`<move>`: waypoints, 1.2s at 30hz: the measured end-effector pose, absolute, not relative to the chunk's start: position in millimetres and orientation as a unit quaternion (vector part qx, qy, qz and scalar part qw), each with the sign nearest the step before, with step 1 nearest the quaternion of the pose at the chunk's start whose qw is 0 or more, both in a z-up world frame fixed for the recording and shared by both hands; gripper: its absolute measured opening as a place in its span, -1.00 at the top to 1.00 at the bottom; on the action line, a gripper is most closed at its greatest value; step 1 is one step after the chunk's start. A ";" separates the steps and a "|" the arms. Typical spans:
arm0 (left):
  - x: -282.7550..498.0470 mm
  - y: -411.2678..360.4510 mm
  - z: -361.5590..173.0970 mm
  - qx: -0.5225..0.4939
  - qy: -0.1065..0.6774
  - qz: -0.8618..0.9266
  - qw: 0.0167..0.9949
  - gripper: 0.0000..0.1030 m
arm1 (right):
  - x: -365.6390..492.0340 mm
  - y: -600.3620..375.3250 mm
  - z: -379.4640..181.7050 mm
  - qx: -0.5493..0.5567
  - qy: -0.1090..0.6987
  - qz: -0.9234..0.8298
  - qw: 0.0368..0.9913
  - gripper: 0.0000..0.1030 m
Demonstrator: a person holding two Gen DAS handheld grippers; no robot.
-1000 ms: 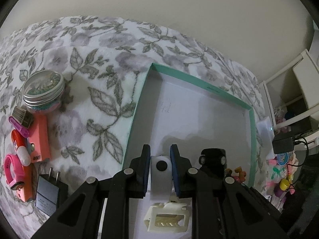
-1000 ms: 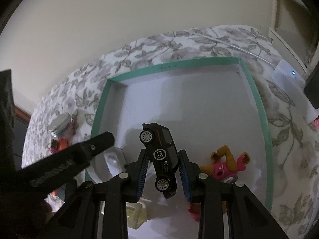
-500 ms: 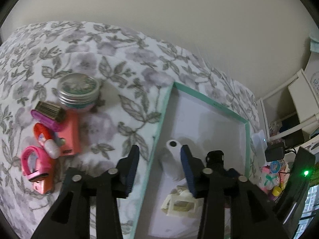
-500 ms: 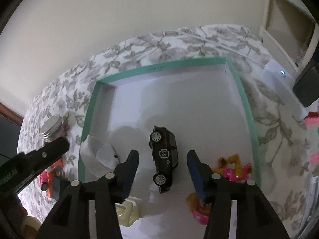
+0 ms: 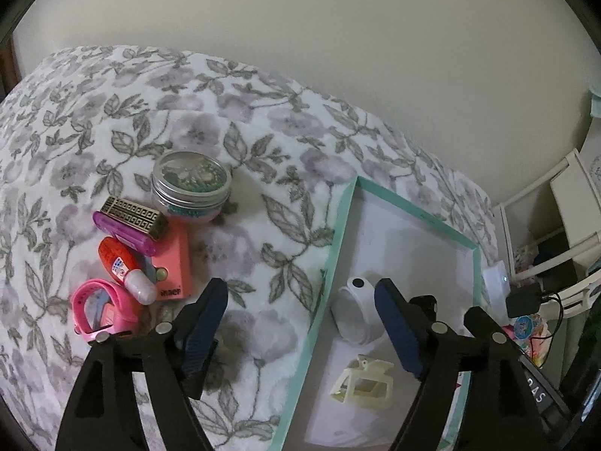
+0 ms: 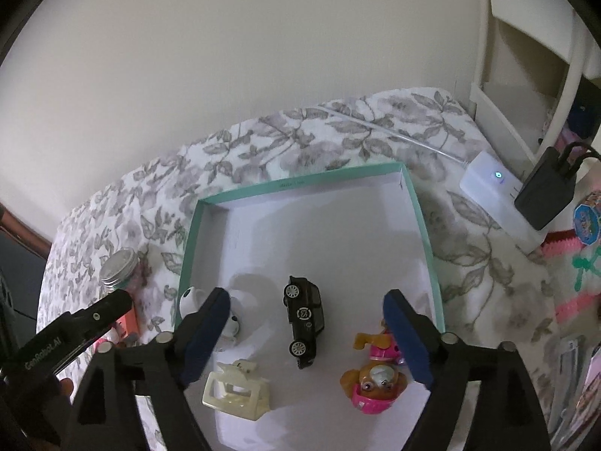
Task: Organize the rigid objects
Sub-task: 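Open both grippers to release the watch band and toy car into the tray, then move both grippers back to the item cluster beside the tray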
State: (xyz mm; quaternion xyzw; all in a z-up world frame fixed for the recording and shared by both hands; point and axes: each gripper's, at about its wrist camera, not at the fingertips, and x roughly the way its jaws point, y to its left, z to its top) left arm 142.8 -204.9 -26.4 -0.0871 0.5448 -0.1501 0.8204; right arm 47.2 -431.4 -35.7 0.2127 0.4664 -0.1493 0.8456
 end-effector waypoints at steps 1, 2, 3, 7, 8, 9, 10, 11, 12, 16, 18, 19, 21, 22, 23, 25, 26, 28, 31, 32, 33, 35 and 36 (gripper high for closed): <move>142.9 -205.0 -26.1 -0.084 0.543 -0.148 0.822 -0.61 | 46.9 -431.7 -35.5 0.210 0.466 -0.150 0.846 -0.71; 143.1 -204.8 -25.9 -0.081 0.542 -0.146 0.823 -0.62 | 46.8 -431.3 -35.3 0.208 0.466 -0.151 0.847 -0.77; 143.6 -204.1 -25.6 -0.078 0.541 -0.142 0.825 -0.63 | 46.5 -430.9 -35.1 0.206 0.466 -0.152 0.847 -0.88; 146.1 -197.6 -23.8 -0.084 0.534 -0.131 0.831 -0.92 | 46.2 -428.7 -33.8 0.196 0.463 -0.154 0.851 -0.98; 146.6 -195.9 -23.0 -0.086 0.532 -0.129 0.833 -0.92 | 46.5 -427.7 -33.4 0.192 0.462 -0.155 0.852 -0.99; 147.3 -193.9 -22.1 -0.087 0.530 -0.128 0.834 -0.92 | 47.3 -426.9 -33.4 0.189 0.462 -0.157 0.852 -1.00; 147.8 -192.4 -21.3 -0.087 0.528 -0.128 0.835 -0.92 | 48.5 -426.9 -33.6 0.186 0.463 -0.157 0.852 -1.00; 148.1 -191.1 -20.4 -0.088 0.526 -0.126 0.836 -0.93 | 49.5 -425.9 -33.8 0.184 0.464 -0.157 0.852 -1.00; 148.7 -189.0 -19.1 -0.089 0.523 -0.123 0.839 -0.93 | 50.1 -425.0 -34.2 0.182 0.465 -0.157 0.852 -1.00; 150.4 -179.2 -11.2 -0.090 0.509 -0.110 0.849 -0.97 | 54.0 -417.4 -32.7 0.168 0.467 -0.161 0.853 -1.00; 152.3 -170.1 -3.1 -0.093 0.499 -0.106 0.855 -0.99 | 56.8 -410.7 -30.5 0.157 0.466 -0.159 0.856 -1.00; 153.5 -165.1 0.9 -0.096 0.495 -0.103 0.858 -0.99 | 58.3 -406.8 -29.2 0.152 0.466 -0.158 0.857 -1.00; 156.1 -149.0 12.5 -0.107 0.480 -0.093 0.866 -0.99 | 62.4 -396.9 -26.1 0.142 0.465 -0.151 0.861 -1.00; 156.6 -140.9 17.8 -0.113 0.472 -0.088 0.870 -0.99 | 64.6 -391.6 -24.5 0.138 0.464 -0.146 0.863 -1.00; 157.1 -133.0 22.8 -0.117 0.465 -0.082 0.874 -0.99 | 67.4 -384.5 -22.5 0.133 0.463 -0.139 0.865 -1.00; 158.4 -116.1 32.8 -0.120 0.453 -0.063 0.881 -0.99 | 72.1 -371.9 -19.8 0.124 0.464 -0.125 0.868 -1.00; 158.3 -108.9 36.3 -0.118 0.450 -0.055 0.884 -0.99 | 75.5 -362.5 -18.1 0.117 0.464 -0.115 0.870 -1.00; 159.6 -93.3 40.8 -0.112 0.449 -0.037 0.886 -0.99 | 81.4 -347.1 -16.6 0.106 0.466 -0.101 0.873 -1.00; 161.1 -74.5 41.7 -0.112 0.456 -0.018 0.883 -0.99 | 89.8 -319.4 -17.1 0.088 0.472 -0.073 0.874 -1.00; 160.9 -69.9 41.3 -0.113 0.459 -0.014 0.881 -0.99 | 93.6 -308.1 -17.8 0.083 0.475 -0.060 0.874 -1.00; 160.4 -64.3 39.7 -0.115 0.466 -0.012 0.877 -0.99 | 95.8 -300.8 -18.7 0.079 0.477 -0.053 0.874 -1.00; 161.1 -58.6 35.6 -0.118 0.476 -0.009 0.871 -0.99 | 100.5 -285.2 -21.5 0.073 0.483 -0.037 0.872 -1.00; 160.5 -54.4 34.1 -0.120 0.481 -0.008 0.868 -0.99 | 103.0 -277.1 -23.5 0.071 0.486 -0.028 0.870 -1.00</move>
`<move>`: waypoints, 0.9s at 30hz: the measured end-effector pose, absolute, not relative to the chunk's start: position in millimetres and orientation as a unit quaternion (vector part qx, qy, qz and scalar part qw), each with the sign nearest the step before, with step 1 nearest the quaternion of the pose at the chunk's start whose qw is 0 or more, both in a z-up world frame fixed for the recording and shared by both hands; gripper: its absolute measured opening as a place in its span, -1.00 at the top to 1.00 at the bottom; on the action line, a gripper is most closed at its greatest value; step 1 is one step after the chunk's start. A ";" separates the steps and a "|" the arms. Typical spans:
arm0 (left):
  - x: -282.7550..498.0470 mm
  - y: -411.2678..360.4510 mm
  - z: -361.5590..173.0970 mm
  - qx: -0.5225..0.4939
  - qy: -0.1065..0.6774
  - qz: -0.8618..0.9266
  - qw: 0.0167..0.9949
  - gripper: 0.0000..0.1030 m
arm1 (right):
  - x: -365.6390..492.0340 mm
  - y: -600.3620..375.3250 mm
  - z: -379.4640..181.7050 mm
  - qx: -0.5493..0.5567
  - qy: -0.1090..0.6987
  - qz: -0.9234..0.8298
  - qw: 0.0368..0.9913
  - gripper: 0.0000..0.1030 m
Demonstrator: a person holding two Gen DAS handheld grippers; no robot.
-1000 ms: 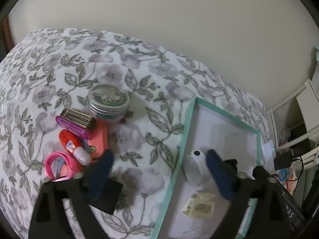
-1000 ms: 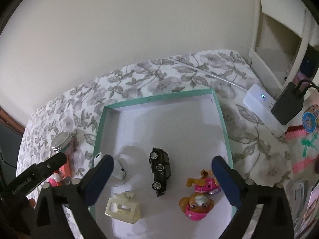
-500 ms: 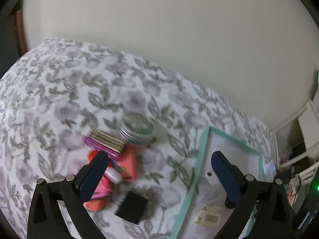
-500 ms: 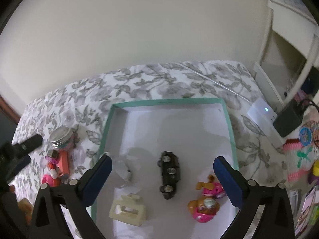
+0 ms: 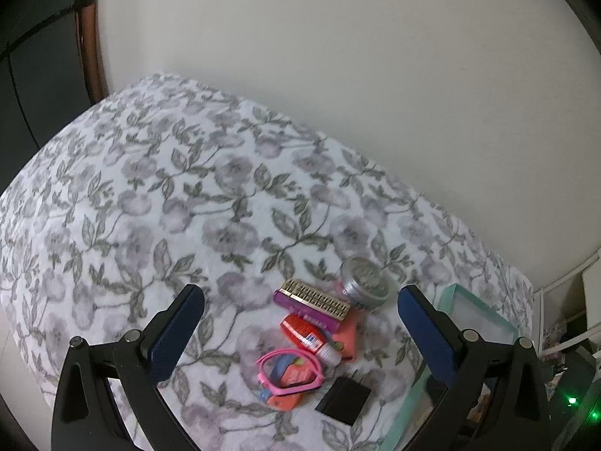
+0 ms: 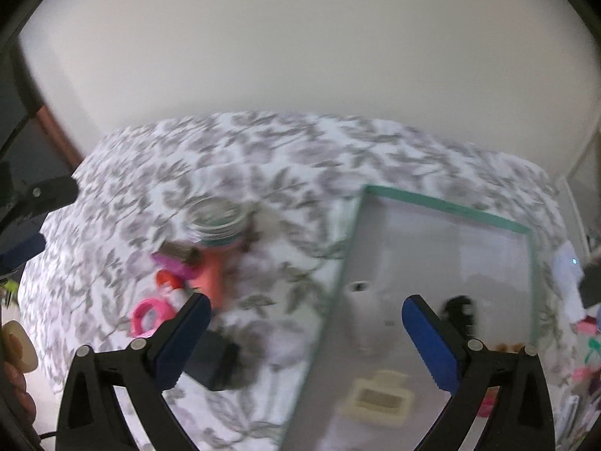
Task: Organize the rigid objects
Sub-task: 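Move both grippers back to the item cluster beside the tray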
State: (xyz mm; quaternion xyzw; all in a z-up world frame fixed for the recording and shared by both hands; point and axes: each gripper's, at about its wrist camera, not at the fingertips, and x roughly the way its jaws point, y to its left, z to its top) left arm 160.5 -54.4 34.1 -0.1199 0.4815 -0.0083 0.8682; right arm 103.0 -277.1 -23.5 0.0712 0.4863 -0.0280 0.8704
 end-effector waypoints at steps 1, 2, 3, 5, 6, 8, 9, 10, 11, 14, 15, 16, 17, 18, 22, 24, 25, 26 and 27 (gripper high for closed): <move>160.2 -52.6 32.1 -0.120 0.485 -0.007 0.866 -0.99 | 104.7 -269.9 -25.9 0.070 0.491 -0.020 0.868 -1.00; 160.5 -51.5 29.1 -0.119 0.490 -0.006 0.864 -0.99 | 106.3 -263.9 -28.5 0.068 0.495 -0.013 0.866 -1.00; 160.3 -50.4 25.8 -0.115 0.495 -0.003 0.861 -0.99 | 108.3 -257.1 -32.3 0.066 0.501 -0.006 0.863 -1.00; 159.8 -48.6 19.5 -0.106 0.505 0.003 0.857 -0.99 | 110.5 -247.9 -39.0 0.060 0.512 0.001 0.857 -1.00; 159.3 -47.9 14.4 -0.102 0.514 0.005 0.852 -0.99 | 111.8 -243.0 -43.3 0.055 0.518 0.003 0.854 -1.00; 158.6 -46.4 7.1 -0.101 0.526 0.006 0.844 -0.99 | 113.9 -236.4 -51.4 0.047 0.528 0.007 0.848 -1.00; 157.7 -46.1 1.0 -0.102 0.535 0.006 0.839 -0.99 | 114.0 -233.5 -56.1 0.043 0.534 0.009 0.844 -1.00; 157.4 -46.3 -3.0 -0.102 0.540 0.006 0.835 -0.99 | 114.0 -231.5 -61.0 0.042 0.540 0.012 0.841 -1.00; 157.0 -46.5 -7.9 -0.102 0.547 0.006 0.831 -0.99 | 114.0 -230.3 -65.9 0.044 0.546 0.014 0.837 -1.00; 157.2 -45.4 -22.8 -0.102 0.565 0.011 0.819 -0.99 | 114.9 -228.3 -78.0 0.051 0.561 0.020 0.826 -1.00; 158.0 -44.3 -27.4 -0.104 0.569 0.013 0.815 -0.99 | 115.4 -227.2 -82.0 0.053 0.565 0.020 0.823 -1.00; 158.9 -42.9 -32.2 -0.107 0.574 0.016 0.812 -0.99 | 115.8 -225.8 -85.8 0.052 0.569 0.019 0.820 -1.00; 159.6 -42.0 -36.4 -0.109 0.578 0.018 0.808 -0.99 | 116.3 -224.2 -89.1 0.050 0.573 0.020 0.818 -1.00; 160.5 -41.0 -42.5 -0.110 0.586 0.022 0.803 -0.99 | 116.8 -222.3 -92.2 0.047 0.576 0.020 0.816 -1.00; 165.6 -38.3 -61.1 -0.132 0.621 0.021 0.772 -0.99 | 118.8 -213.3 -103.8 0.036 0.587 0.026 0.809 -1.00; 164.8 -37.7 -67.7 -0.149 0.628 0.015 0.763 -0.99 | 118.7 -207.7 -108.4 0.025 0.590 0.031 0.806 -1.00; 164.3 -38.4 -69.0 -0.150 0.630 0.015 0.762 -0.99 | 119.1 -206.0 -110.3 0.022 0.593 0.033 0.804 -1.00; 164.0 -39.4 -70.1 -0.148 0.631 0.015 0.761 -0.99 | 119.2 -204.3 -112.0 0.019 0.595 0.034 0.803 -1.00; 163.4 -41.5 -70.4 -0.144 0.632 0.013 0.762 -0.99 | 119.3 -202.7 -114.1 0.017 0.597 0.035 0.801 -1.00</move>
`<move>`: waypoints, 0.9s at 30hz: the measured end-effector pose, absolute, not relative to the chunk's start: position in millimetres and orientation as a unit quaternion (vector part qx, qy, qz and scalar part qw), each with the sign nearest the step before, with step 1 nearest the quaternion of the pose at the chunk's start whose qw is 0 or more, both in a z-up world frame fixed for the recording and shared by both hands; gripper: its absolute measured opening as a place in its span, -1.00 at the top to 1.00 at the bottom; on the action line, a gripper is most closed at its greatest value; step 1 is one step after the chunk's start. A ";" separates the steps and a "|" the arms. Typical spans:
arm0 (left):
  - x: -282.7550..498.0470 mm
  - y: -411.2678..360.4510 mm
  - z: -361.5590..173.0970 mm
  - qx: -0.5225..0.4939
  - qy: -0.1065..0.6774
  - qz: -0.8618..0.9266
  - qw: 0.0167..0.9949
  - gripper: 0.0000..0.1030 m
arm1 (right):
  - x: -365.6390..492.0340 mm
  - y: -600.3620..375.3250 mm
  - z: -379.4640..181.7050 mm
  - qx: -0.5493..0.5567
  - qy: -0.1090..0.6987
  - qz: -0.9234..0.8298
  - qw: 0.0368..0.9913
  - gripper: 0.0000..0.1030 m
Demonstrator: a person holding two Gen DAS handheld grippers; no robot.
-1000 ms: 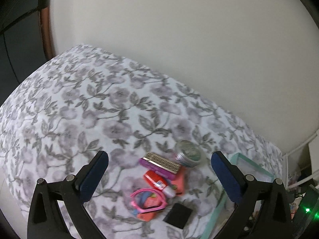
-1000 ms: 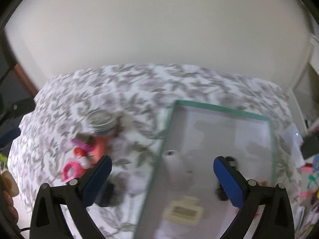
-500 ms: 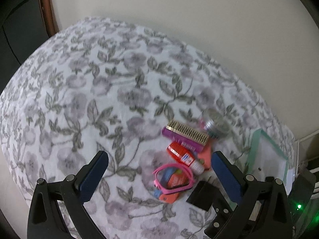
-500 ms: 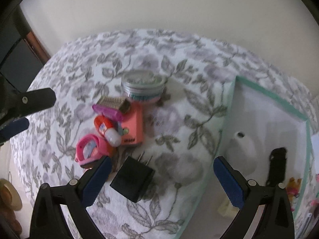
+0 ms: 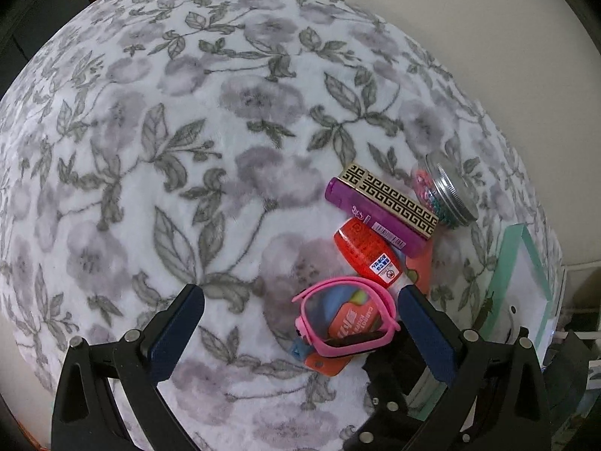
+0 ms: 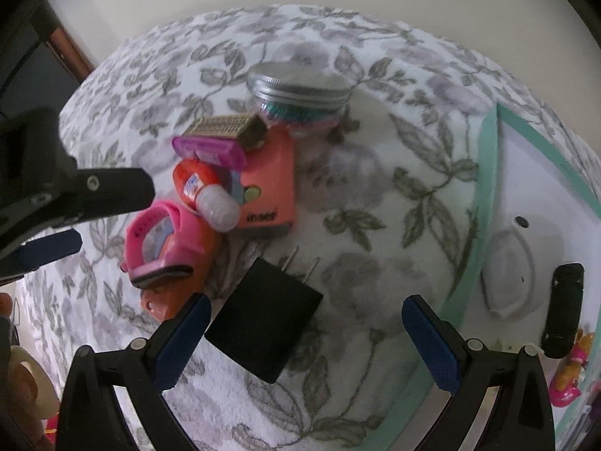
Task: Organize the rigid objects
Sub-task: 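Move both grippers back to the item cluster beside the tray, then grasp the pink watch band with the left gripper while the right grasps the black charger plug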
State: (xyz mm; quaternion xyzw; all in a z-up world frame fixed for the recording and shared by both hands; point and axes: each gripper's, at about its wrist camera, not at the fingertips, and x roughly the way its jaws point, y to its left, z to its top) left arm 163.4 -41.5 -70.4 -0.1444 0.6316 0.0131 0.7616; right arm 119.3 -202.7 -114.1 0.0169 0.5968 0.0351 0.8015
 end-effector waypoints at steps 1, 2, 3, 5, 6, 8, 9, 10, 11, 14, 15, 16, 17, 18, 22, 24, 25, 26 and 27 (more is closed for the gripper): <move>163.1 -42.8 -70.2 -0.142 0.632 0.012 0.762 -0.99 | 119.5 -201.5 -116.4 0.016 0.598 0.036 0.800 -1.00; 162.9 -44.5 -70.0 -0.138 0.631 0.010 0.763 -0.99 | 120.1 -200.5 -118.5 0.015 0.600 0.037 0.799 -1.00; 162.6 -46.9 -69.8 -0.133 0.630 0.008 0.765 -0.99 | 120.2 -199.7 -122.0 0.014 0.604 0.037 0.796 -1.00; 164.1 -50.6 -71.8 -0.119 0.630 0.011 0.767 -0.99 | 120.7 -195.9 -125.8 0.001 0.604 0.033 0.796 -1.00; 163.9 -52.3 -73.1 -0.110 0.630 0.013 0.769 -0.99 | 120.5 -194.6 -126.8 -0.004 0.605 0.032 0.795 -1.00; 164.3 -54.6 -78.4 -0.102 0.635 0.016 0.765 -0.99 | 119.5 -191.4 -129.1 -0.009 0.606 0.032 0.795 -1.00; 163.9 -55.1 -81.7 -0.104 0.639 0.016 0.762 -0.99 | 119.1 -189.8 -130.2 -0.015 0.606 0.032 0.795 -1.00; 164.2 -55.0 -84.7 -0.109 0.639 0.015 0.761 -0.99 | 118.7 -187.3 -130.6 -0.018 0.606 0.032 0.795 -1.00; 163.9 -54.9 -86.4 -0.116 0.639 0.013 0.761 -0.99 | 118.4 -186.2 -131.2 -0.020 0.605 0.032 0.795 -1.00; 163.1 -56.1 -86.6 -0.113 0.638 0.012 0.762 -0.99 | 117.7 -184.7 -132.6 -0.018 0.604 0.032 0.796 -1.00; 163.5 -57.9 -86.6 -0.110 0.638 0.012 0.762 -0.99 | 117.4 -184.3 -132.8 -0.016 0.602 0.033 0.798 -1.00; 163.9 -59.2 -87.0 -0.109 0.638 0.012 0.762 -0.99 | 117.0 -185.4 -132.9 -0.016 0.601 0.034 0.798 -1.00; 163.3 -60.4 -86.7 -0.108 0.638 0.012 0.762 -0.99 | 117.0 -184.5 -132.9 -0.015 0.601 0.034 0.798 -0.99; 164.7 -60.5 -86.9 -0.108 0.638 0.011 0.762 -0.99 | 116.1 -185.3 -133.1 -0.014 0.601 0.035 0.798 -0.98; 169.5 -71.2 -89.2 -0.103 0.637 0.006 0.764 -0.99 | 116.4 -187.6 -131.1 -0.011 0.600 0.034 0.799 -0.89; 169.4 -78.0 -89.0 -0.099 0.638 0.003 0.764 -0.99 | 116.8 -192.4 -125.9 -0.009 0.600 0.034 0.799 -0.68; 169.5 -81.2 -89.1 -0.095 0.638 0.002 0.764 -0.99 | 116.9 -194.8 -124.0 -0.004 0.600 0.038 0.799 -0.64; 169.6 -83.9 -89.2 -0.092 0.637 0.002 0.765 -0.99 | 117.4 -196.6 -122.6 -0.005 0.599 0.034 0.800 -0.58; 169.7 -86.8 -89.1 -0.090 0.636 0.002 0.766 -0.99 | 117.8 -198.1 -121.4 -0.005 0.600 0.033 0.800 -0.55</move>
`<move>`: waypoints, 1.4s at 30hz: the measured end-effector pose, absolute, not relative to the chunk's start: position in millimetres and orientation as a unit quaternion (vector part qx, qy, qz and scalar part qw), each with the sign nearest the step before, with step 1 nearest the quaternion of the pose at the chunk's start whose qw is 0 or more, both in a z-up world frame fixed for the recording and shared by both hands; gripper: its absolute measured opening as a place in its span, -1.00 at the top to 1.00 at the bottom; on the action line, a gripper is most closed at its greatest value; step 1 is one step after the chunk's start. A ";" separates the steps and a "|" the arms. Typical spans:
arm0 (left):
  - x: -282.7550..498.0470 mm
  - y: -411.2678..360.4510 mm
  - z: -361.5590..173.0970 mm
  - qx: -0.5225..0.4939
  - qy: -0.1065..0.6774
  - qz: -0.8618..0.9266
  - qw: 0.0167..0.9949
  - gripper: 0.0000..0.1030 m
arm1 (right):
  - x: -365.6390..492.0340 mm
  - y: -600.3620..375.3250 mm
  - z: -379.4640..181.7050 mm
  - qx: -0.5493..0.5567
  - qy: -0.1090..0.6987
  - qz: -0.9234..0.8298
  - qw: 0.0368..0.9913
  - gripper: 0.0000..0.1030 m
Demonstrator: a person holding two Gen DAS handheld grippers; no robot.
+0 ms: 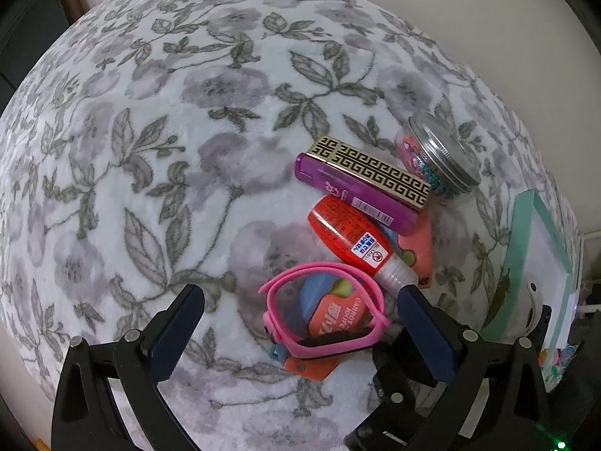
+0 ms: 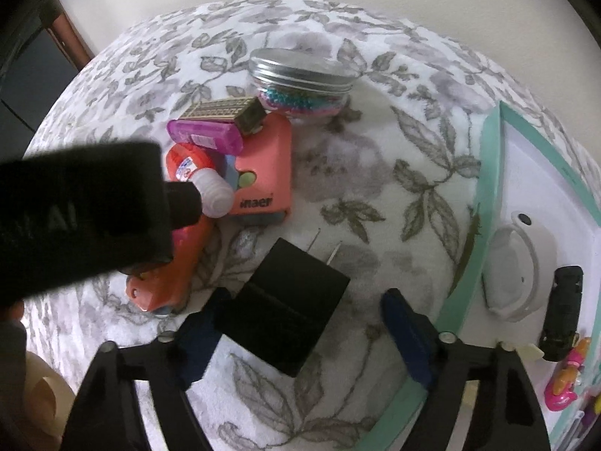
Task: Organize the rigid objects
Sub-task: 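Grasp the pink watch band with the left gripper while the right grasps the black charger plug, then carry the pink watch band and black charger over the tray with both grippers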
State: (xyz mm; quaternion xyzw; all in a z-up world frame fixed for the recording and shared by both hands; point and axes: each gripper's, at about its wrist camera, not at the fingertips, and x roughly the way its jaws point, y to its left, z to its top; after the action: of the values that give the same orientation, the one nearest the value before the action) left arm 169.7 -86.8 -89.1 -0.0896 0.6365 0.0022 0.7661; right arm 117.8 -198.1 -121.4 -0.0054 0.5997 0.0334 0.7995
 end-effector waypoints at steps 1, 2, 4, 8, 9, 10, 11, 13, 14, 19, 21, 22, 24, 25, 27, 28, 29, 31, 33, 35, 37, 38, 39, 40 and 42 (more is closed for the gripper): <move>169.6 -88.5 -89.1 -0.088 0.636 0.001 0.766 -0.99 | 117.9 -199.4 -120.6 -0.005 0.600 0.034 0.800 -0.54; 169.8 -90.1 -89.4 -0.088 0.637 0.000 0.766 -0.99 | 118.1 -201.2 -119.5 -0.005 0.599 0.035 0.800 -0.51; 168.8 -92.3 -89.5 -0.089 0.638 0.002 0.765 -0.99 | 119.1 -203.2 -117.7 -0.005 0.598 0.034 0.800 -0.43; 166.1 -91.8 -90.0 -0.093 0.637 -0.001 0.766 -0.93 | 120.1 -212.8 -114.6 0.005 0.597 0.034 0.801 -0.33; 164.9 -92.0 -90.0 -0.098 0.636 -0.003 0.766 -0.89 | 120.4 -214.8 -113.7 0.006 0.597 0.035 0.802 -0.33; 164.0 -92.6 -90.4 -0.105 0.638 -0.006 0.763 -0.75 | 120.8 -217.3 -113.1 0.007 0.596 0.035 0.802 -0.33; 163.3 -91.9 -90.9 -0.105 0.640 -0.006 0.762 -0.54 | 121.1 -217.8 -113.2 0.007 0.596 0.036 0.802 -0.33; 161.7 -91.3 -94.2 -0.110 0.645 -0.012 0.756 -0.32 | 121.5 -216.9 -113.5 0.006 0.596 0.036 0.802 -0.33; 160.2 -90.3 -96.6 -0.115 0.647 -0.015 0.754 -0.30 | 121.0 -217.8 -113.2 0.006 0.595 0.036 0.803 -0.33; 157.8 -88.4 -97.3 -0.122 0.644 -0.016 0.755 -0.30 | 119.6 -217.7 -115.7 0.010 0.595 0.036 0.803 -0.29; 157.5 -83.5 -99.3 -0.129 0.644 -0.016 0.754 -0.30 | 117.3 -217.2 -114.3 0.008 0.595 0.031 0.803 -0.14; 156.8 -81.8 -99.0 -0.133 0.644 -0.016 0.753 -0.30 | 116.6 -218.2 -113.1 0.010 0.594 0.027 0.804 -0.09; 160.9 -75.0 -96.5 -0.142 0.641 -0.014 0.754 -0.30 | 116.4 -223.3 -110.4 0.020 0.593 0.024 0.804 -0.04; 160.5 -70.9 -94.0 -0.146 0.638 -0.014 0.756 -0.30 | 115.8 -226.2 -109.3 0.029 0.593 0.026 0.805 -0.04; 161.5 -64.7 -89.4 -0.155 0.633 -0.013 0.759 -0.30 | 115.6 -230.4 -108.5 0.037 0.592 0.029 0.805 -0.03; 161.5 -62.2 -87.7 -0.158 0.631 -0.012 0.760 -0.30 | 116.3 -232.9 -108.3 0.041 0.592 0.030 0.805 -0.03; 161.1 -60.2 -86.4 -0.161 0.629 -0.011 0.761 -0.30 | 116.1 -234.3 -107.7 0.044 0.591 0.031 0.805 -0.03; 161.4 -55.1 -82.8 -0.169 0.625 -0.011 0.762 -0.30 | 116.2 -238.7 -106.7 0.050 0.591 0.032 0.805 -0.02; 161.1 -51.1 -80.0 -0.176 0.623 -0.013 0.762 -0.30 | 116.0 -241.0 -105.6 0.054 0.590 0.033 0.805 -0.01; 160.4 -49.3 -77.4 -0.179 0.621 -0.015 0.763 -0.30 | 111.3 -240.0 -105.1 0.057 0.589 0.033 0.805 -0.01; 158.9 -48.8 -69.6 -0.181 0.619 -0.016 0.764 -0.30 | 111.2 -235.7 -106.6 0.056 0.589 0.032 0.806 -0.01; 158.5 -47.6 -67.7 -0.182 0.617 -0.016 0.765 -0.30 | 111.2 -235.6 -106.7 0.056 0.589 0.032 0.806 -0.01; 157.5 -49.2 -65.8 -0.183 0.615 -0.017 0.766 -0.30 | 110.8 -235.5 -106.8 0.055 0.588 0.032 0.806 -0.01; 158.3 -51.6 -62.5 -0.184 0.614 -0.018 0.767 -0.30 | 110.4 -235.6 -106.7 0.056 0.588 0.033 0.806 -0.01; 156.5 -51.5 -57.8 -0.187 0.610 -0.021 0.770 -0.30 | 111.6 -235.5 -106.7 0.061 0.587 0.032 0.807 0.01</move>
State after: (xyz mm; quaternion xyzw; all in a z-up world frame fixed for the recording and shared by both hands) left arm 156.5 -51.5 -57.8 -0.1868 0.6103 -0.0206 0.7695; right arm 111.6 -235.5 -106.7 0.0608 0.5869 0.0322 0.8067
